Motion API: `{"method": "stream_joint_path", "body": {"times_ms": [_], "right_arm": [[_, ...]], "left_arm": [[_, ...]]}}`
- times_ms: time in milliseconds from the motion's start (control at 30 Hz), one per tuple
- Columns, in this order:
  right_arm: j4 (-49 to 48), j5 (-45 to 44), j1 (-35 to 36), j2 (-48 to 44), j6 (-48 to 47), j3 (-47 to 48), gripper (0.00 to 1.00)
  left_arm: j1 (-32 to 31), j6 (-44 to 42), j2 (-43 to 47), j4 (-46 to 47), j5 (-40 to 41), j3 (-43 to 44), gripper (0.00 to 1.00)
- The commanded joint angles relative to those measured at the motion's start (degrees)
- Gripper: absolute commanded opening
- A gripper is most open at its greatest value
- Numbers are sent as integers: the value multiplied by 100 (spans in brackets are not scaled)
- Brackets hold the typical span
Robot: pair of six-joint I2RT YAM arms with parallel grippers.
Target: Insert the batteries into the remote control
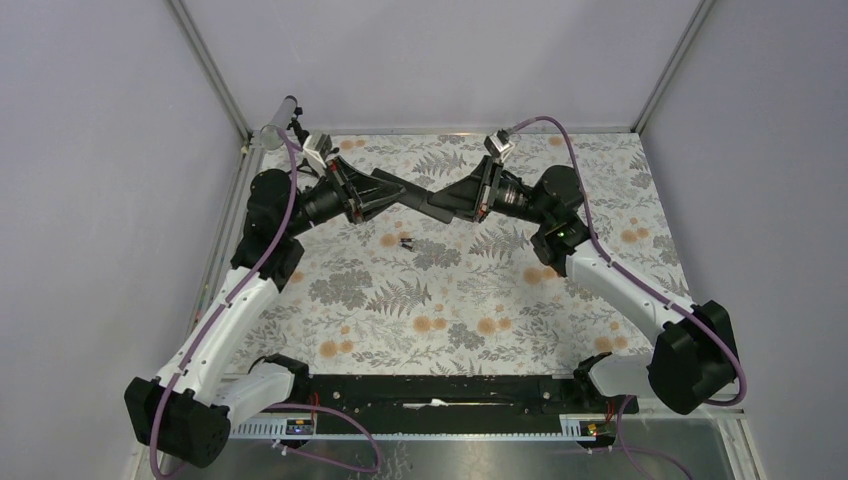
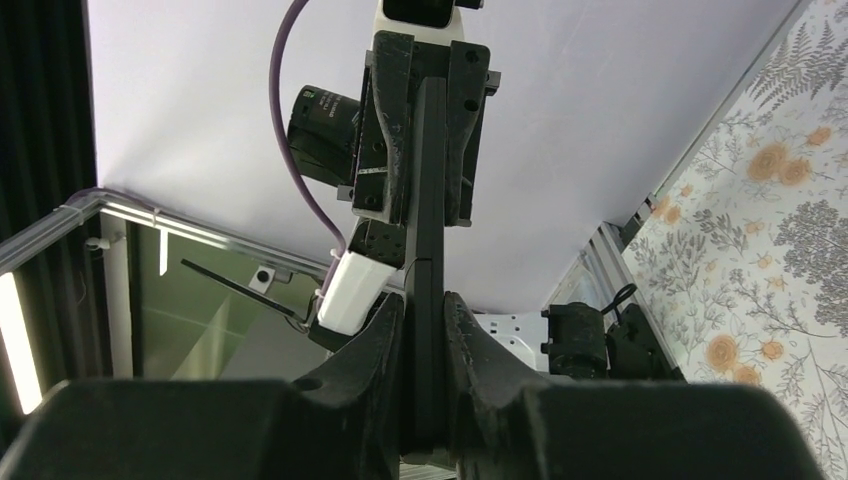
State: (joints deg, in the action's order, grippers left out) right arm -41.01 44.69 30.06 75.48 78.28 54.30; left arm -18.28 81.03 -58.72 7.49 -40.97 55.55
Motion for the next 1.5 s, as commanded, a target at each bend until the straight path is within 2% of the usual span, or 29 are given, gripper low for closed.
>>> {"method": "stream_joint_path", "body": {"times_ms": [0, 167, 200, 433, 500, 600, 767, 900, 1000, 1133, 1300, 1467], "right_arm": [[823, 466, -150, -234, -726, 204, 22], [2023, -104, -150, -352, -1390, 451, 33], [2166, -184, -150, -368, -1465, 465, 37], [1256, -172, -154, -248, -741, 201, 53], [1215, -247, -155, -196, -680, 300, 48], [1252, -381, -150, -121, -546, 412, 31], [924, -583, -152, 33, -155, 34, 24], [1336, -748, -150, -14, -656, -282, 24], [1976, -965, -150, -128, -1325, -491, 31], [2576, -1147, -150, -90, -2189, -891, 48], [3091, -1477, -106, 17, -2852, -1076, 57], [3897, -2215, 282, 394, -3749, -630, 65]], "left_arm": [[493, 485, 292, 1003, 397, 139, 0], [598, 399, 300, 948, 342, 191, 0], [612, 355, 294, 898, 336, 213, 0], [617, 404, 188, 1042, 270, 139, 0], [615, 394, 151, 1055, 240, 95, 0], [615, 73, 129, 819, 305, 62, 0], [618, -1033, 62, -248, 698, 74, 0], [620, -2055, 83, -1234, 1243, 63, 0], [647, -2628, 126, -1738, 1600, -1, 0], [702, -3152, 197, -2117, 1913, -89, 0], [776, -3414, 280, -2351, 2156, -88, 0], [941, -3621, 339, -2526, 2224, -132, 0]]}}
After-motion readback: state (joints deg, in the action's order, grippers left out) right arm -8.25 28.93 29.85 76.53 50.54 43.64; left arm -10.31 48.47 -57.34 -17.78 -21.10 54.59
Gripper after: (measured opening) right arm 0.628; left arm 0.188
